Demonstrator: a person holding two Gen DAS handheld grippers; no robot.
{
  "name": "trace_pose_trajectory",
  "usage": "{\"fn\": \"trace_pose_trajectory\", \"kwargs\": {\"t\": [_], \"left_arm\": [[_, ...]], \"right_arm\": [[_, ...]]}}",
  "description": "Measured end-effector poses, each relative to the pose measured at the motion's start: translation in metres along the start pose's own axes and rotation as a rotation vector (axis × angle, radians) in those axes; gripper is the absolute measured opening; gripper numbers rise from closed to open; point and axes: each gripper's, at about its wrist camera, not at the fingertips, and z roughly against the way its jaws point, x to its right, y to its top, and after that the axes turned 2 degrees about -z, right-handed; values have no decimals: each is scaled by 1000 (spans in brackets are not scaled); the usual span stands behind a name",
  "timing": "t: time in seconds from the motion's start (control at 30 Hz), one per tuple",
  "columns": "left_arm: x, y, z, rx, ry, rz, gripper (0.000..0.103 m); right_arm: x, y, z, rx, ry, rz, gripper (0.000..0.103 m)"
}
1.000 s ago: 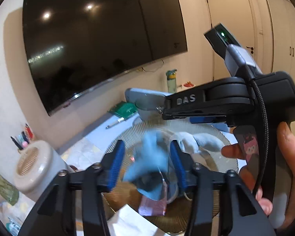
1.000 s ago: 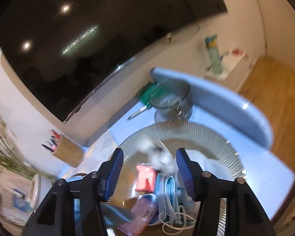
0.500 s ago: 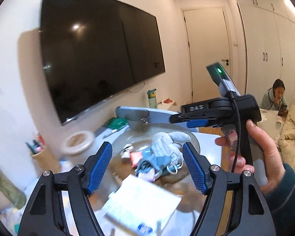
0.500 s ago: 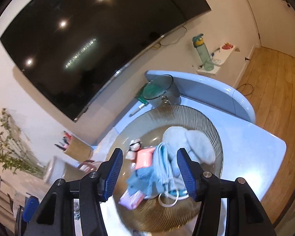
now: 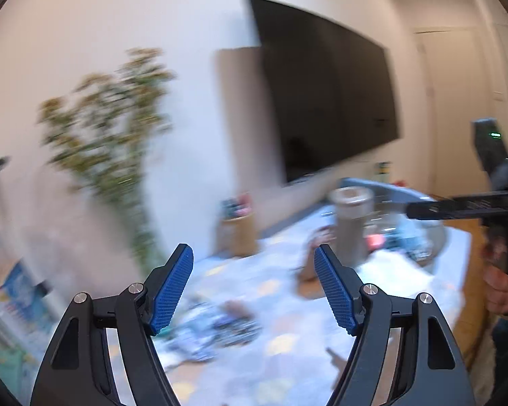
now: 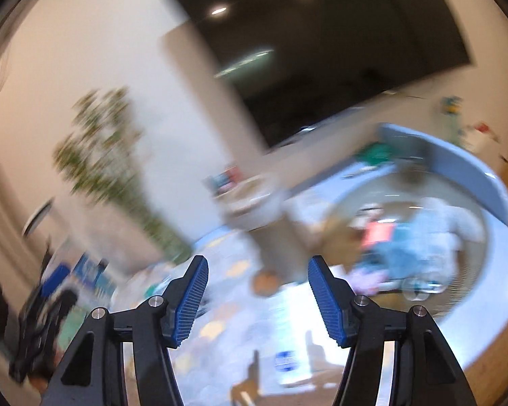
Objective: Organize soft objects
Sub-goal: 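Move both tools back over the table above the white plush bear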
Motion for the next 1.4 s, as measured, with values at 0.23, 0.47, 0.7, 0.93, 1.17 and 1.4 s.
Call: {"fn": "trace_pose_trajectory", "kwargs": {"t": [0.23, 0.47, 0.7, 0.93, 1.17, 1.4], "left_arm": [[-87, -47, 9, -85, 144, 151, 73], [-131, -121, -16, -252, 235, 266, 73], [-146, -182, -50, -376, 247, 344, 73], [-154, -212, -65, -399, 206, 441, 73], [-152, -220, -70, -407, 210, 458, 73], [-148, -221, -75, -433, 214, 435, 73]], "right_arm": [[-91, -43, -79, -143, 142, 135, 69], [-117, -105, -172, -303, 127, 177, 70], [-118, -140, -211, -354, 73, 229, 70], [-105, -147, -221, -373, 77, 186, 70], [-100, -148, -227, -383, 76, 164, 70], [-99, -150, -235, -411, 27, 155, 70]]}}
